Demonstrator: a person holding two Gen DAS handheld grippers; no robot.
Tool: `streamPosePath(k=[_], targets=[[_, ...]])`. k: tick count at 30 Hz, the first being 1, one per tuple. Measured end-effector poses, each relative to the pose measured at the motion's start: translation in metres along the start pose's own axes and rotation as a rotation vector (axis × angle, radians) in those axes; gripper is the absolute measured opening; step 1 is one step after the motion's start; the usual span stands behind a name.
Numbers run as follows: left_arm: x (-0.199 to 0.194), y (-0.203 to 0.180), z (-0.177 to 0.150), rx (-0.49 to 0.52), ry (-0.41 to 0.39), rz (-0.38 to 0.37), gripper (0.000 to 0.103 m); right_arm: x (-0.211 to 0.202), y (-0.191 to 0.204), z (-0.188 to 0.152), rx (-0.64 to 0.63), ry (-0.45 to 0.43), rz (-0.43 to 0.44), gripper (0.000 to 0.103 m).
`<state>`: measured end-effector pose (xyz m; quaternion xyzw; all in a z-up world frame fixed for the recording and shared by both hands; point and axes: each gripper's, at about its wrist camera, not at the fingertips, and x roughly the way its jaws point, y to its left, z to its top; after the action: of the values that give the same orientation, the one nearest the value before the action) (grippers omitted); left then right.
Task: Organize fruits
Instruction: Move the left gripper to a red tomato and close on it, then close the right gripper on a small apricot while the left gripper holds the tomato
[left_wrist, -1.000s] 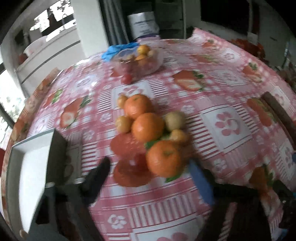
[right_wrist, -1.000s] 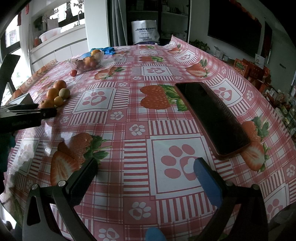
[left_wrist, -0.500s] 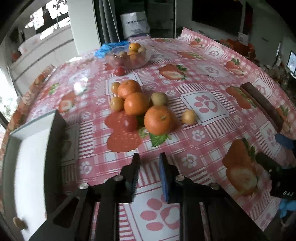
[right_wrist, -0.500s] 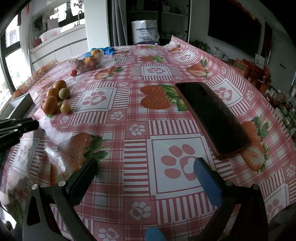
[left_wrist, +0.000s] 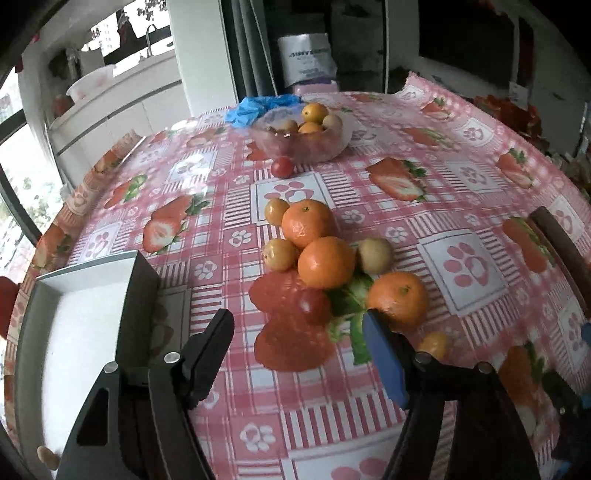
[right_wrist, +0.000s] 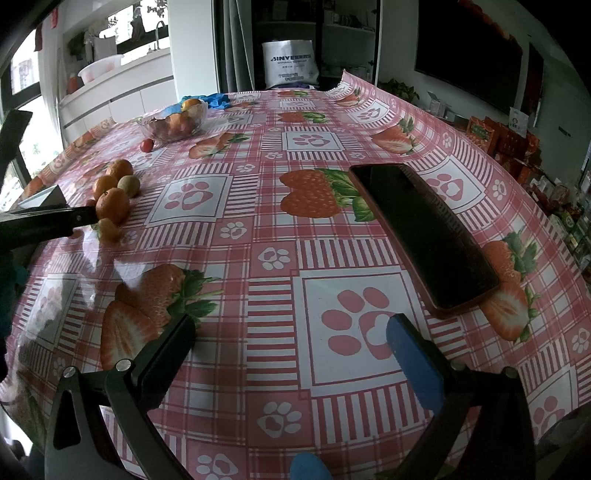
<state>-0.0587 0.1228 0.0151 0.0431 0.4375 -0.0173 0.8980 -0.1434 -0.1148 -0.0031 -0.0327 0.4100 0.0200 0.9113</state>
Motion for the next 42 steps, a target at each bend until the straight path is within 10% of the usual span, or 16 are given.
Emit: streamPosePath(k=[5, 12, 24, 33, 37, 41, 42], targets=[[0.011, 0.001, 0.001, -0.016, 0.015, -0.009, 0.072, 0.000, 0.000, 0.000, 0.000, 0.000, 0.000, 0.103], [0.010, -0.013, 0.005, 0.020, 0.011, -0.081, 0.025, 0.001, 0.000, 0.000, 0.001, 0.002, -0.001, 0.103], [-0.013, 0.003, -0.025, -0.038, 0.023, -0.115, 0.023, 0.014, 0.029, 0.028, -0.041, 0.216, 0.109, 0.103], [-0.036, 0.019, -0.059, -0.102, 0.017, -0.094, 0.023, 0.045, 0.114, 0.066, -0.163, 0.197, 0.166, 0.099], [-0.041, 0.027, -0.068, -0.124, 0.014, -0.099, 0.023, 0.052, 0.135, 0.077, -0.203, 0.173, 0.133, 0.081], [-0.042, 0.031, -0.069, -0.135, 0.010, -0.112, 0.023, 0.047, 0.146, 0.080, -0.235, 0.156, 0.166, 0.020], [-0.042, 0.031, -0.069, -0.132, 0.009, -0.110, 0.023, 0.046, 0.146, 0.079, -0.237, 0.157, 0.175, 0.020]])
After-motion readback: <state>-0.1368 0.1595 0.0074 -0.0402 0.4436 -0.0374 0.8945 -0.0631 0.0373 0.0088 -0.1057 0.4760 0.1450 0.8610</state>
